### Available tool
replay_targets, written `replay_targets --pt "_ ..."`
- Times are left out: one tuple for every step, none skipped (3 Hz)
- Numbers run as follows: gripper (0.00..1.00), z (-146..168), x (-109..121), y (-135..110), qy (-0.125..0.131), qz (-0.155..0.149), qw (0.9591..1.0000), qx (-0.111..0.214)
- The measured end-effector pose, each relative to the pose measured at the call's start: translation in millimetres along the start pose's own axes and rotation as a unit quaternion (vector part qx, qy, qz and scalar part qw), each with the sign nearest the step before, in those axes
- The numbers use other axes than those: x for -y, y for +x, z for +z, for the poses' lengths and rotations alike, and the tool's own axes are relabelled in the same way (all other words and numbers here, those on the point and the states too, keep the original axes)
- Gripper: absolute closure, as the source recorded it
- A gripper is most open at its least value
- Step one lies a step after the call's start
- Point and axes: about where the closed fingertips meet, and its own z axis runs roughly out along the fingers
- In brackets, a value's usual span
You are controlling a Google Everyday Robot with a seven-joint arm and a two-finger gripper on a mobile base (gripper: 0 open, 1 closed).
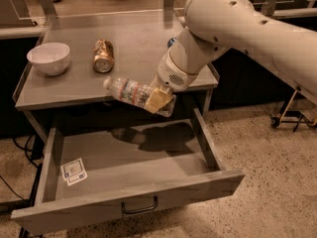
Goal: Pick water bottle from top drawer and place on counter
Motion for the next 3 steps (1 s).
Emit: replay_targets --pt "1.0 0.7 14.2 1.4 -0.007 0.025 0.9995 0.021" --pt "1.0 2.0 35.1 1.4 -0.011 0.05 0.998 0.037" --pt "1.0 5.0 48.0 0.2 -0.018 0.062 0.9969 0.045"
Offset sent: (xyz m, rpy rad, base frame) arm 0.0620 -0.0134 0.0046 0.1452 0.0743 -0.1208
